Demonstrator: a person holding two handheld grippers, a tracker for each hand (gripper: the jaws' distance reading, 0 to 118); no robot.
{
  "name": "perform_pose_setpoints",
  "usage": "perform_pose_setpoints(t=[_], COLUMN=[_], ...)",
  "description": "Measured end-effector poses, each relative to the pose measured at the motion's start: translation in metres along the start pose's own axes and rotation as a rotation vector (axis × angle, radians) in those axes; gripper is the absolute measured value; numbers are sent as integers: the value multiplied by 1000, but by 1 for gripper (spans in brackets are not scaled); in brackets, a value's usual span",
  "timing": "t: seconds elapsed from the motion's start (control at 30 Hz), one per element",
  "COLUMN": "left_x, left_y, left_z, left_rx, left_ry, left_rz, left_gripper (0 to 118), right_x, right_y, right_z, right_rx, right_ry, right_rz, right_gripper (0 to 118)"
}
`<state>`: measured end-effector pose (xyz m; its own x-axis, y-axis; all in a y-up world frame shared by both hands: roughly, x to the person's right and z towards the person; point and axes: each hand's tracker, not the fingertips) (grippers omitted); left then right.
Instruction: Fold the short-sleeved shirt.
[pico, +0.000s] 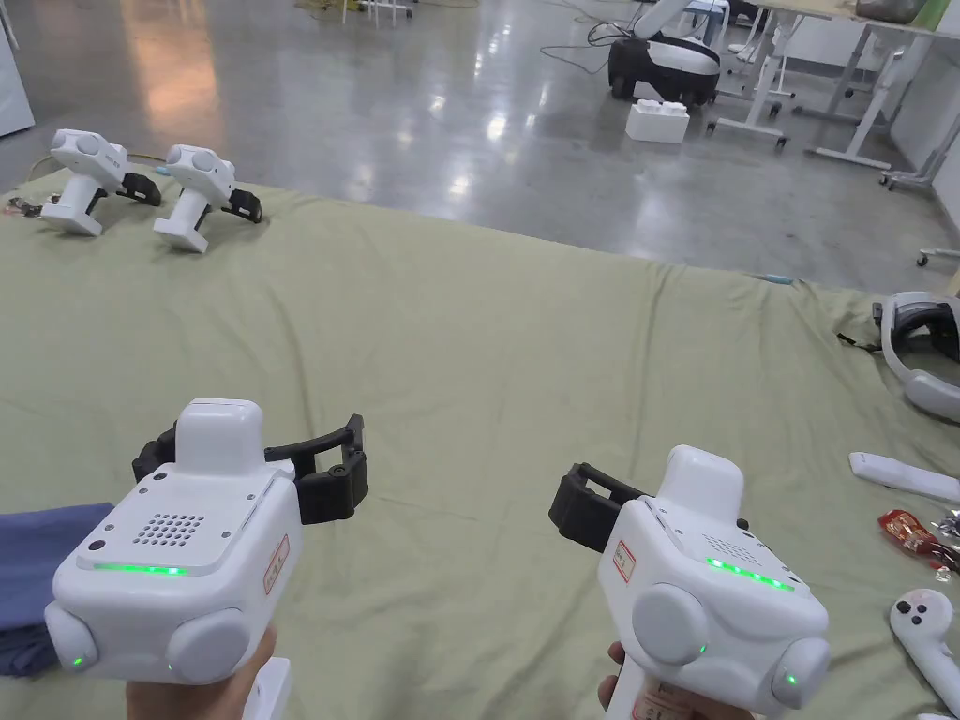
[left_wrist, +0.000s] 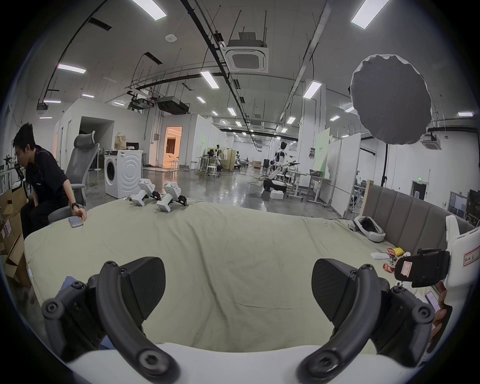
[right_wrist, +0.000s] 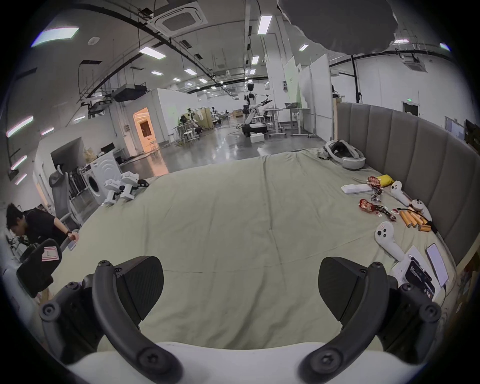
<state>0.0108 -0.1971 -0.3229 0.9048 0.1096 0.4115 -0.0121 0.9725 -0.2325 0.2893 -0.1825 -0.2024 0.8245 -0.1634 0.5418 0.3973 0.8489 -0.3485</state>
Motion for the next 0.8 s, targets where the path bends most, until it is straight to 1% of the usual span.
perform_pose_setpoints(t=[0.07, 0.2, 0.4, 0.57, 0.73, 0.8], left_x=[0, 0, -1, -1, 0, 0], left_y=[0, -2, -3, -3, -3, -4], left_z=[0, 1, 2, 2, 2, 2], left_rx=[-2, -7, -16, -18, -17, -18], left_ry=[-5, -8, -13, -15, -23, -23], left_rz=[8, 15, 19, 27, 27, 24], left_gripper=[118, 118, 118, 118, 118, 118], right_x=[0, -1, 2, -2, -1, -1], right_y=[-1, -3, -2, -1, -2, -2], right_z=[-1, 0, 1, -1, -1, -1], right_rx=[-1, 12, -3, -33, -47, -49], right_ry=[-6, -28, -11, -56, -17, -17], right_rz=[-17, 4, 5, 26, 1, 1], right_gripper=[118, 118, 118, 118, 118, 118])
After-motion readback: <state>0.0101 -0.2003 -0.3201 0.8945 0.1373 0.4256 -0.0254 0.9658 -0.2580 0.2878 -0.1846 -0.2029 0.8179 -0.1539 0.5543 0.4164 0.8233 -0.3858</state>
